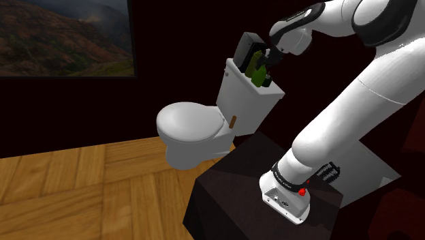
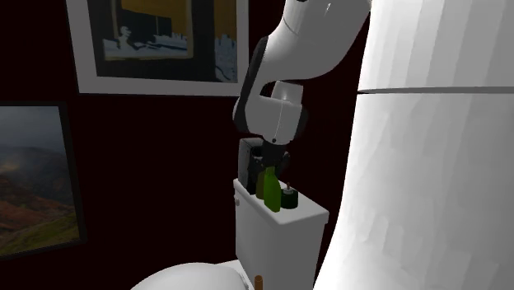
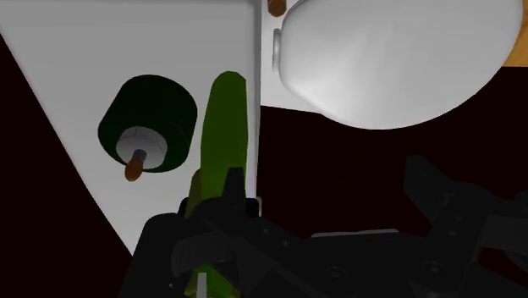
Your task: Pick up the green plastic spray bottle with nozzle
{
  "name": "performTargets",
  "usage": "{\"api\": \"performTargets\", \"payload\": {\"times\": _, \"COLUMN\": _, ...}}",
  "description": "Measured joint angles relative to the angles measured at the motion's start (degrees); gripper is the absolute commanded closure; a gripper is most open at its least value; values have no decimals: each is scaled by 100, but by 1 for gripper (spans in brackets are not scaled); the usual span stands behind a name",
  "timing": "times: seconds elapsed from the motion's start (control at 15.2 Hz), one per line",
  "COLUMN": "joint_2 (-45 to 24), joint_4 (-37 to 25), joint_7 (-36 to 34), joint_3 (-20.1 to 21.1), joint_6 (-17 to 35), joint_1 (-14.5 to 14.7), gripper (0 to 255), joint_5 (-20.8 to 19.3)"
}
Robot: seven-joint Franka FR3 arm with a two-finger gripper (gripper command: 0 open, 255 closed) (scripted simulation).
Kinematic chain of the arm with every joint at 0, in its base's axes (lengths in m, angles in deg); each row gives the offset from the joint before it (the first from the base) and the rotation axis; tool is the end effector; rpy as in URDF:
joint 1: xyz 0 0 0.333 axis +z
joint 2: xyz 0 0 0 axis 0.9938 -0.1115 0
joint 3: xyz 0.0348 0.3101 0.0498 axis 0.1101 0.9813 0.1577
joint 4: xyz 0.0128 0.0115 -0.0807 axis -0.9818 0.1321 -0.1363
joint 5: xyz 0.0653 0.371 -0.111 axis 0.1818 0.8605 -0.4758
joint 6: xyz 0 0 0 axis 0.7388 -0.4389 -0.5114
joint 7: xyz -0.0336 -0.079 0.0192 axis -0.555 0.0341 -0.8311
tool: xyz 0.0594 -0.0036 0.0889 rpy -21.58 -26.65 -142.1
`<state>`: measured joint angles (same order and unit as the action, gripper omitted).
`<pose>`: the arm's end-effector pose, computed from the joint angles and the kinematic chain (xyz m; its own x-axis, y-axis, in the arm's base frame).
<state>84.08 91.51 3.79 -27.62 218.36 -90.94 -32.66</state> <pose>0.3952 -0.3749 0.4184 0.8826 -0.2742 0.3820 -0.3065 -0.9515 0.0252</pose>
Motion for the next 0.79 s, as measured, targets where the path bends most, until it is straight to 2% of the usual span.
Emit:
{"api": "performTargets", "payload": {"times": 0.13, "joint_2": -444, "joint_4": -315, "joint_7": 436, "joint_3": -102, "joint_6": 94, "joint_1": -26, "gripper": 0, "joint_5": 655}}
{"api": "performTargets", "payload": {"times": 0.33, "joint_2": -1188, "joint_4": -882, "joint_7": 1222, "joint_3": -95, "joint_6": 126, "joint_1": -308, "gripper": 0, "joint_5": 1780}}
{"api": "performTargets", "payload": {"times": 0.79, "joint_2": -1625, "joint_4": -941, "joint_7": 1853, "joint_3": 122, "joint_6": 378, "joint_1": -578, "gripper": 0, "joint_5": 2586}}
